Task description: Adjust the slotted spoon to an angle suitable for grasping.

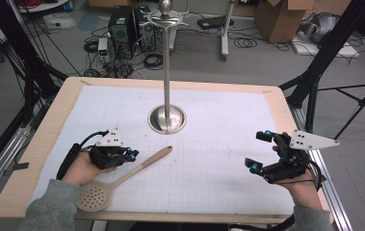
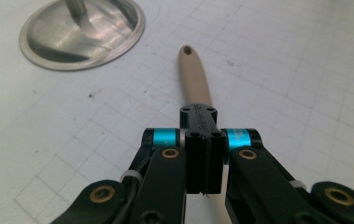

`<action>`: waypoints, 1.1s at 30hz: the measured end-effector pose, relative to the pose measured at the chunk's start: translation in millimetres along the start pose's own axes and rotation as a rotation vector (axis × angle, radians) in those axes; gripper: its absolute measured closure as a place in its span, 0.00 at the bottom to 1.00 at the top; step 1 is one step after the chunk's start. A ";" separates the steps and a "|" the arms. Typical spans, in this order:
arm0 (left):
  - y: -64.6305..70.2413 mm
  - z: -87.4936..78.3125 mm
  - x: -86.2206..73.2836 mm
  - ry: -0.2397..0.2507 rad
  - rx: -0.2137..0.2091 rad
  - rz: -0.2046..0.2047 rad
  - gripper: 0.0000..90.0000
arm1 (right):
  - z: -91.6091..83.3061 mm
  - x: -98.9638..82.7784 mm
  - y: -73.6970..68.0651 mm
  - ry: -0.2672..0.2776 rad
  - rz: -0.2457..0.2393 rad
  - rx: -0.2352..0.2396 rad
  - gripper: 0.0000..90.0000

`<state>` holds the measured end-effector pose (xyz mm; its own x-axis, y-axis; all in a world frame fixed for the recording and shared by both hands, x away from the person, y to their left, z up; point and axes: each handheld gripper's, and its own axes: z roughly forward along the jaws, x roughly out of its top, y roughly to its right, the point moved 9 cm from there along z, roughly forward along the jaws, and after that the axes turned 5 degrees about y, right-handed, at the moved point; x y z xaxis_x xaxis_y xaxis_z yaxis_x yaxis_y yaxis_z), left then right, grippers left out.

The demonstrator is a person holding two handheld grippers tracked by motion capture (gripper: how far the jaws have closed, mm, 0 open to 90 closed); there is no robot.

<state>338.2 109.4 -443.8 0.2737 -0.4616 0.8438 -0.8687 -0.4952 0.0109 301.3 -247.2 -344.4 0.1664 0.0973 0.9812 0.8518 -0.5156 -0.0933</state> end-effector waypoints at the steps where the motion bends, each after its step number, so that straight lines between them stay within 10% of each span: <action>1: 3.3 -1.1 1.4 -0.001 -0.009 0.000 0.99 | 0.3 0.8 -0.3 0.003 0.001 0.001 0.00; 3: 11.2 -1.6 2.0 -0.008 -0.056 -0.032 0.88 | 1.0 1.7 0.2 0.008 -0.001 0.004 0.00; 9: 6.9 -6.4 -1.6 -0.013 -0.023 -0.069 0.58 | 4.6 2.4 0.8 0.011 -0.003 0.011 0.00; 12: 2.7 -8.9 -2.4 -0.012 -0.008 -0.160 0.44 | 7.1 3.2 -0.6 0.007 0.003 0.018 0.00; 23: -7.8 -20.6 -5.8 -0.002 0.104 -0.153 0.09 | 23.5 7.5 0.9 0.019 0.005 0.059 0.00; 33: 2.1 -24.5 -4.7 0.021 0.113 -0.065 0.07 | 29.3 12.4 5.6 0.043 0.012 0.066 0.00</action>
<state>325.0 128.6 -434.6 0.3180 -0.4111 0.8543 -0.7969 -0.6040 0.0060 322.7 -223.9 -337.7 0.1564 0.0539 0.9862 0.8808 -0.4595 -0.1145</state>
